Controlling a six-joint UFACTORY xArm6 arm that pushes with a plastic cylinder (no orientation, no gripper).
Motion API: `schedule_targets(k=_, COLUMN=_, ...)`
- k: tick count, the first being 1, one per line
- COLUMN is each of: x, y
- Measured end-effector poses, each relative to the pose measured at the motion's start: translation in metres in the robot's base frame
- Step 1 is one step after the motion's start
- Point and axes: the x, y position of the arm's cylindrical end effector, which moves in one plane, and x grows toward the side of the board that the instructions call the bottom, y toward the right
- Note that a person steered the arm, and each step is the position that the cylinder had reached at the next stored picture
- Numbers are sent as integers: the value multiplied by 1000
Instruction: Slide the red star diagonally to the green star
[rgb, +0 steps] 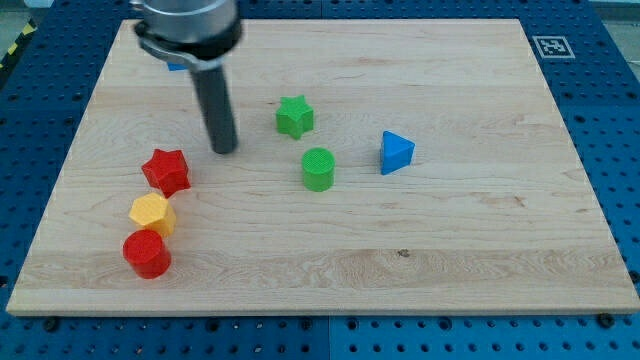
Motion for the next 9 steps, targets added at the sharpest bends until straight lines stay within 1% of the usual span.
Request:
schedule_targets(k=1, x=-5, y=-81)
schedule_targets(k=2, x=31, y=-129)
schedule_targets(k=3, x=77, y=-105)
schedule_targets(k=4, x=80, y=-71)
schedule_targets(k=5, x=61, y=-50)
schedule_targets(k=6, x=54, y=-31)
schedule_targets(k=7, x=54, y=-17)
schedule_targets(k=9, x=54, y=-19)
